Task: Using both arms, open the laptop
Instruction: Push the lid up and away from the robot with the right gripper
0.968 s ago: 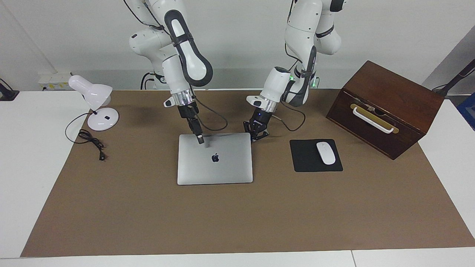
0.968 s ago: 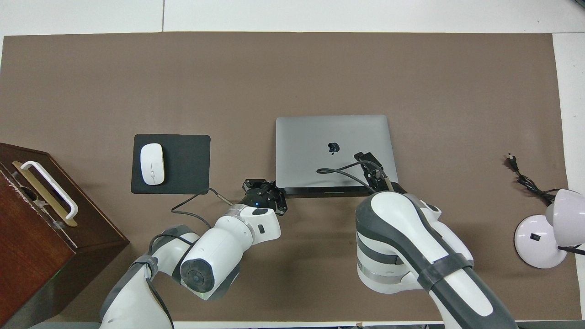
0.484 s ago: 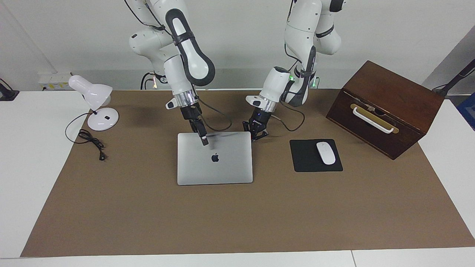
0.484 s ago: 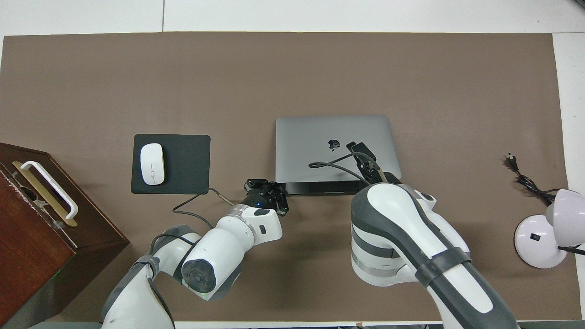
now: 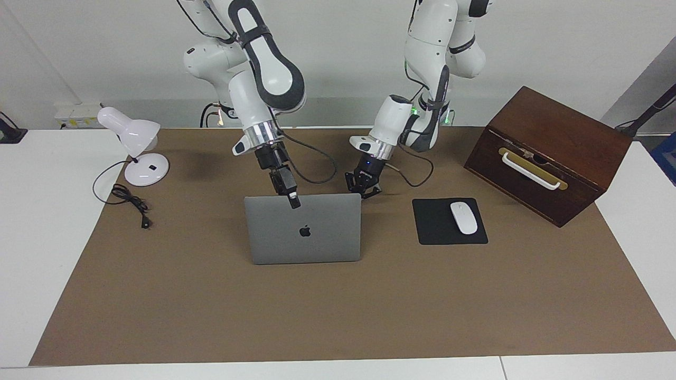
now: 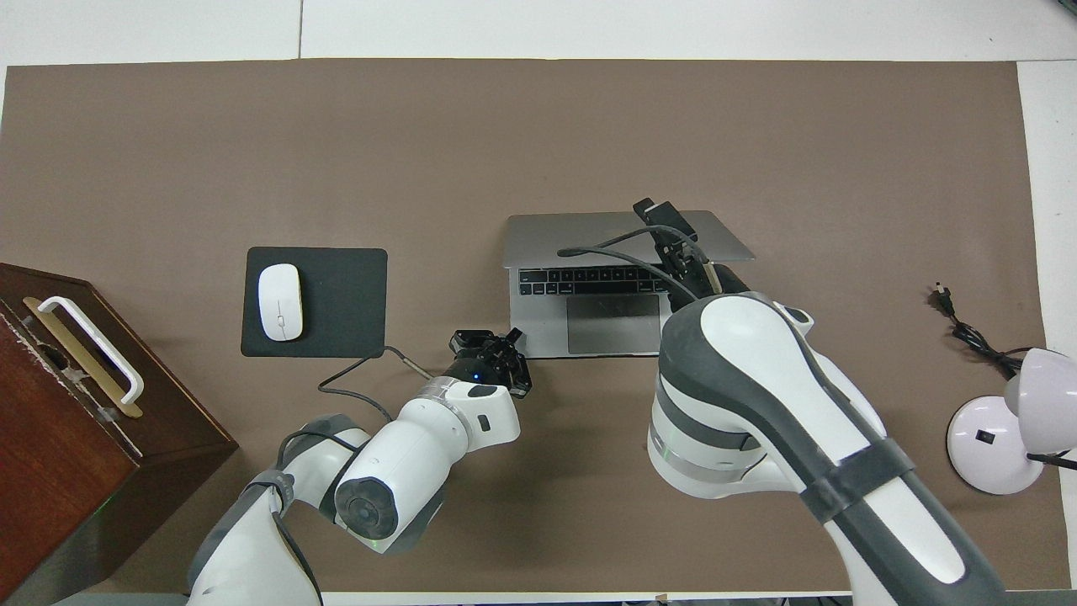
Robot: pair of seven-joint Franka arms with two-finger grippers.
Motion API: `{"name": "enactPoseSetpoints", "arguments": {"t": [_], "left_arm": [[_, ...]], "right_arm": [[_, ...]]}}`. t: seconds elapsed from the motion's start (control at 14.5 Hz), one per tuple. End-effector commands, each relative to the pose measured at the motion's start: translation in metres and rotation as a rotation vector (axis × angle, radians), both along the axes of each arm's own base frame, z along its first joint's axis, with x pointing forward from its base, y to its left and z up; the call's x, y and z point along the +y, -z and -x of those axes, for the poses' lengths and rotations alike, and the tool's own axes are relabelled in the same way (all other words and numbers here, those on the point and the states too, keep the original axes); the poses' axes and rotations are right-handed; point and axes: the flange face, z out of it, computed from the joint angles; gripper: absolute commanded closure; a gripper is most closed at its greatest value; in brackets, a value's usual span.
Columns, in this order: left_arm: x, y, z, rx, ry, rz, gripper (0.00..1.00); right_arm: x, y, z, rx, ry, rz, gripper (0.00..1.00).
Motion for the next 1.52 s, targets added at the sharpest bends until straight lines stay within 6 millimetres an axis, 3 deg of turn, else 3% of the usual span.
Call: {"name": "enactPoseSetpoints", "arguments": {"t": [0.0, 0.41, 0.9, 1.11, 1.24, 1.31, 1.45], "left_arm": [[-0.005, 0.012, 0.000, 0.001, 0.014, -0.013, 1.00], [-0.008, 0.013, 0.003, 0.002, 0.022, -0.015, 1.00], [-0.008, 0.013, 0.003, 0.002, 0.022, -0.015, 1.00], [-0.008, 0.013, 0.003, 0.001, 0.025, -0.016, 1.00], [-0.008, 0.013, 0.003, 0.002, 0.023, -0.015, 1.00], [-0.009, 0.013, 0.004, 0.002, 0.025, -0.015, 1.00], [-0.008, 0.013, 0.003, 0.002, 0.023, -0.015, 1.00]], "right_arm": [[-0.002, -0.012, -0.025, -0.054, -0.034, 0.005, 0.00], [-0.028, -0.027, -0.063, -0.108, -0.036, -0.029, 0.00], [-0.058, -0.014, -0.089, -0.102, -0.030, -0.052, 0.00], [-0.032, -0.026, -0.078, -0.105, -0.042, -0.082, 0.00], [0.007, -0.052, -0.050, -0.114, -0.041, -0.104, 0.00], [0.041, -0.056, -0.031, -0.100, -0.050, -0.122, 0.00], [0.078, -0.072, -0.016, -0.106, -0.077, -0.167, 0.00]]}}
